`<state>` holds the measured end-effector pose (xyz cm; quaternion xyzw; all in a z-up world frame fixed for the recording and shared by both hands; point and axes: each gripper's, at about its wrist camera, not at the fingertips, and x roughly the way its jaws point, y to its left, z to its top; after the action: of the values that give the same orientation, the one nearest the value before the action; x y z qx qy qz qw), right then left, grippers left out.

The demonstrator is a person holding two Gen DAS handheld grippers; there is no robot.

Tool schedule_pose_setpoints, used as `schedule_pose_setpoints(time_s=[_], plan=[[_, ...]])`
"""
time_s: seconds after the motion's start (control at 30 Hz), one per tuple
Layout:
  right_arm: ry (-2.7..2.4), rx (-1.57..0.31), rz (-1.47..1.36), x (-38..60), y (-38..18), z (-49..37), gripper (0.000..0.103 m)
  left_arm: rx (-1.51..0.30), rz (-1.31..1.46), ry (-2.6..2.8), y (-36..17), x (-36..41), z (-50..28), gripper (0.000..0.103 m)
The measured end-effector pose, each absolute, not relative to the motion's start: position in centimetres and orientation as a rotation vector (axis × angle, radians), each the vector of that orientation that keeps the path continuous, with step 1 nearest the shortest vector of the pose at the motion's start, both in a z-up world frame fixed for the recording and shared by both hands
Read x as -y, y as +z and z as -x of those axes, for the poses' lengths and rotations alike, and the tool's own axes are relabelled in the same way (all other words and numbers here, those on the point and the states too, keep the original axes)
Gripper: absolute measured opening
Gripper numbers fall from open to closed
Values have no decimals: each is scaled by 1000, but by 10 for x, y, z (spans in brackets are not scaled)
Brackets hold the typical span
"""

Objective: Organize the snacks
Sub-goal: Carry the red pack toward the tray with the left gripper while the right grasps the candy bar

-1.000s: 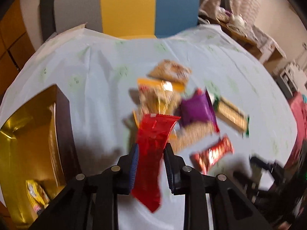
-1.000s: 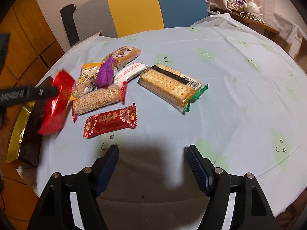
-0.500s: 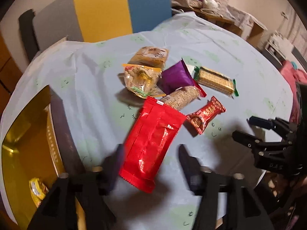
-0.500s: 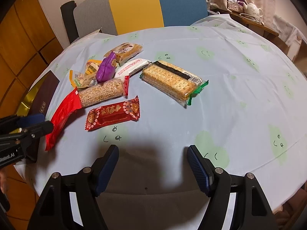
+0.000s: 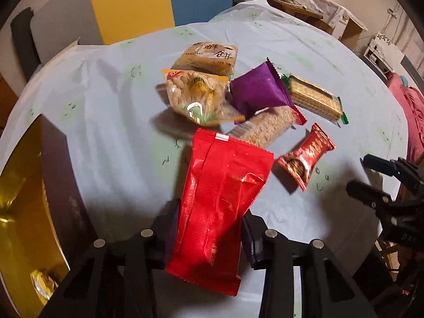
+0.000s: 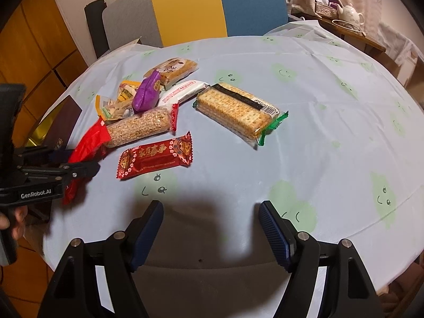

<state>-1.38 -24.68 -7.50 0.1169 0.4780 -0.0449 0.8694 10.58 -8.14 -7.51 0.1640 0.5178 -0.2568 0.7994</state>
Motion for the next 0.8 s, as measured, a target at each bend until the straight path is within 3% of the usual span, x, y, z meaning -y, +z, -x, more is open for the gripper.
schedule_pose_setpoints(time_s=[0.33,0.53,0.6,0.8], plan=[[74,-941,-134,241,-55,3,75,-1097,-222,-501,-78,55,-42,41],[334,-961,210,206,-43,-29,74,-1066,-208,-489,-78,49,-31,41],[384,-985,346,193,-47,-40,68,-1067,-197,-488,-79,48,-33,41],[488,-1073,521,178,-66,-66,63,-1062,-178,-485,-79,48,-33,41]])
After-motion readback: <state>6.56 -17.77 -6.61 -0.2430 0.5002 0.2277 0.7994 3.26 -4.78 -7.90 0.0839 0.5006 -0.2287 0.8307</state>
